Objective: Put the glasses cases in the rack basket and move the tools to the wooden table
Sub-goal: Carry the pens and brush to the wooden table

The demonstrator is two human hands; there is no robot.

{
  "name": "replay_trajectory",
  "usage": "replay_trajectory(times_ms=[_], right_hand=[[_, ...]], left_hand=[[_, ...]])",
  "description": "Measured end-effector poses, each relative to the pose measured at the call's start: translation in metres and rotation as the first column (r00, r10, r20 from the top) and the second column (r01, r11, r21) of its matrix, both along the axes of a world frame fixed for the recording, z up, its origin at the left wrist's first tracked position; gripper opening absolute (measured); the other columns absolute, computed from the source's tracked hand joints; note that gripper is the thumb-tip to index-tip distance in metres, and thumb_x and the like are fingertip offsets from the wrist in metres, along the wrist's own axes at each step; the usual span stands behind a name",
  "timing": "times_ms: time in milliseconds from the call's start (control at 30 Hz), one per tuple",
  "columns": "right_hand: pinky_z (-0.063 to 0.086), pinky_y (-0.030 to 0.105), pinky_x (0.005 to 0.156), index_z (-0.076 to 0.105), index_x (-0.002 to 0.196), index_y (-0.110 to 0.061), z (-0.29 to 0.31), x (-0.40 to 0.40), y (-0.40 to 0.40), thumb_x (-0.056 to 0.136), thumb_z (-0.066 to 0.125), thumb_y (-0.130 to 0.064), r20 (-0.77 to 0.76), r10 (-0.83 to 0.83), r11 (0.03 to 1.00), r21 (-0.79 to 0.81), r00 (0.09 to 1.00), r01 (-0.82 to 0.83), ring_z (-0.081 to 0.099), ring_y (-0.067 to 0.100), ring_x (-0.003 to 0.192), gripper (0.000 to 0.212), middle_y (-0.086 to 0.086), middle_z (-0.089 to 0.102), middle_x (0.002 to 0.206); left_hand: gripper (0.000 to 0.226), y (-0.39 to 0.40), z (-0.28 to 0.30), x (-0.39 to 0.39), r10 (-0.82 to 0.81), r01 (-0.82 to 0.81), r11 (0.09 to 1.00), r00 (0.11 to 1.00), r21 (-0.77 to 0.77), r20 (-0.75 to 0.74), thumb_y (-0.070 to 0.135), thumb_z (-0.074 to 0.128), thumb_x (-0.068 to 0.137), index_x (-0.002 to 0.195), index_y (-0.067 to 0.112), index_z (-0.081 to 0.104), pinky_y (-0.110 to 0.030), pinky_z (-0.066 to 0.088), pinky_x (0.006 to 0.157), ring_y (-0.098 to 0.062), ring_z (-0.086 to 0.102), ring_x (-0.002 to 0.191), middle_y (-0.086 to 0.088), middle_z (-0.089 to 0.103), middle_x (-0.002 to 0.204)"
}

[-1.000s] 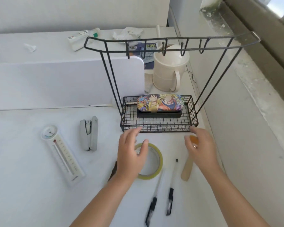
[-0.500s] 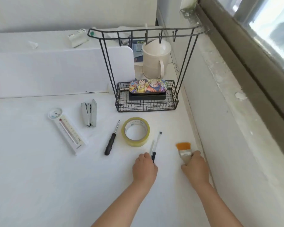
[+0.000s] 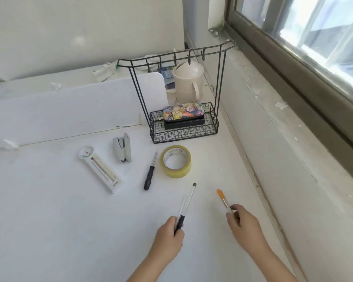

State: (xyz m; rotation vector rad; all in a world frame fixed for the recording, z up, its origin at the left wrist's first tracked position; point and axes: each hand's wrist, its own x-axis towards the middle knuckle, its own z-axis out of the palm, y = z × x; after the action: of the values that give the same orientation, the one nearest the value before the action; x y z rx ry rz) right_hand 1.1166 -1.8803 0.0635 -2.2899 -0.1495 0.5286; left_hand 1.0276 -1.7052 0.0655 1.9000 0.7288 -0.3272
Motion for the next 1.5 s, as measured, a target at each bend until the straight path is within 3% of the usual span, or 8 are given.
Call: replay_trajectory(times_ms=[233, 433, 600, 767, 933, 1133, 1333, 1500], right_hand=[[0.035, 0.016, 0.053, 0.048, 0.056, -0.051, 0.009, -0.13, -0.003, 0.075, 0.044, -0.026, -0.027, -0.176, 0.983, 0.056, 0.984, 0.177, 0.048, -0.005, 0.047, 0.031, -0.004, 0.048, 0.041], [0.041, 0.031, 0.066, 0.04, 0.054, -0.038, -0.009, -0.261, 0.037, 0.082, 0.046, -0.034, -0.023, -0.508, 0.861, 0.02, 0.861, 0.509, 0.057, 0.029, 0.067, 0.028, 0.012, 0.064, 0.065], [0.037, 0.023, 0.061, 0.039, 0.063, -0.06, -0.007, -0.372, 0.037, 0.069, 0.027, -0.058, 0.036, -0.811, 0.585, 0.003, 0.584, 0.811, 0.037, -0.004, 0.049, 0.014, -0.03, 0.054, 0.061], [0.037, 0.012, 0.057, 0.045, 0.064, -0.065, 0.006, -0.51, 0.031, 0.075, 0.043, -0.035, 0.06, -0.997, 0.055, 0.017, 0.054, 0.998, 0.045, -0.008, 0.049, 0.032, -0.04, 0.053, 0.061], [0.036, 0.002, 0.059, 0.044, 0.07, -0.055, 0.001, -0.645, 0.047, 0.084, 0.052, -0.019, 0.04, -0.898, -0.438, 0.033, -0.439, 0.898, 0.047, -0.014, 0.055, 0.04, -0.04, 0.05, 0.054], [0.036, 0.004, 0.058, 0.052, 0.08, -0.039, 0.01, -0.794, 0.042, 0.08, 0.046, -0.024, 0.047, -0.721, -0.685, 0.103, -0.691, 0.721, 0.048, -0.017, 0.055, 0.016, -0.012, 0.062, 0.055], [0.034, 0.022, 0.057, 0.048, 0.065, -0.06, 0.022, -0.892, 0.055, 0.081, 0.056, -0.024, -0.009, -0.483, -0.873, 0.08, -0.876, 0.481, 0.049, -0.01, 0.058, 0.04, -0.035, 0.057, 0.056], [0.039, 0.0, 0.059, 0.05, 0.051, -0.068, 0.012, -0.925, 0.04, 0.072, 0.069, -0.029, -0.046, -0.301, -0.953, 0.064, -0.953, 0.297, 0.052, -0.019, 0.056, 0.048, -0.021, 0.064, 0.052]], left_hand=[[0.025, 0.018, -0.015, -0.092, 0.011, -0.008, 0.992, 1.0, -0.125, 0.022, 0.016, 0.055, 0.081, 0.057, 0.016, 0.046, -0.016, 0.028, 0.038, -0.009, 0.033, 0.032, 0.005, 0.036, 0.031], [0.03, 0.022, -0.014, -0.133, -0.467, 0.463, 0.862, 0.884, -0.206, 0.032, 0.011, 0.042, 0.091, 0.063, 0.02, 0.044, -0.016, 0.036, 0.038, -0.007, 0.043, 0.031, 0.002, 0.049, 0.041], [0.028, -0.015, -0.01, -0.167, -0.762, 0.77, 0.608, 0.635, -0.193, 0.13, -0.001, 0.041, 0.088, 0.077, 0.022, 0.052, -0.011, 0.036, 0.036, -0.001, 0.043, 0.03, 0.005, 0.054, 0.043], [0.028, -0.069, -0.026, -0.235, -0.925, 0.929, 0.347, 0.362, -0.13, 0.116, -0.003, 0.048, 0.084, 0.074, 0.021, 0.057, -0.011, 0.033, 0.032, -0.002, 0.037, 0.026, 0.006, 0.051, 0.031], [0.03, -0.139, -0.03, -0.347, -0.996, 0.991, 0.008, 0.019, -0.13, 0.088, -0.004, 0.046, 0.084, 0.068, 0.021, 0.053, -0.01, 0.029, 0.031, -0.008, 0.036, 0.03, 0.0, 0.047, 0.044], [0.023, -0.216, -0.015, -0.528, -0.886, 0.889, -0.445, -0.419, -0.108, 0.198, 0.004, 0.047, 0.087, 0.073, 0.021, 0.051, -0.015, 0.031, 0.043, -0.015, 0.037, 0.05, 0.0, 0.043, 0.055], [0.018, -0.249, -0.001, -0.649, -0.768, 0.758, -0.638, -0.614, -0.137, 0.183, 0.0, 0.049, 0.085, 0.076, 0.014, 0.054, -0.011, 0.03, 0.037, -0.006, 0.039, 0.038, 0.003, 0.043, 0.046], [0.02, -0.286, 0.008, -0.7, -0.74, 0.719, -0.67, -0.666, -0.187, 0.094, -0.009, 0.048, 0.082, 0.071, 0.006, 0.057, -0.008, 0.036, 0.033, -0.001, 0.044, 0.025, 0.003, 0.049, 0.031]])
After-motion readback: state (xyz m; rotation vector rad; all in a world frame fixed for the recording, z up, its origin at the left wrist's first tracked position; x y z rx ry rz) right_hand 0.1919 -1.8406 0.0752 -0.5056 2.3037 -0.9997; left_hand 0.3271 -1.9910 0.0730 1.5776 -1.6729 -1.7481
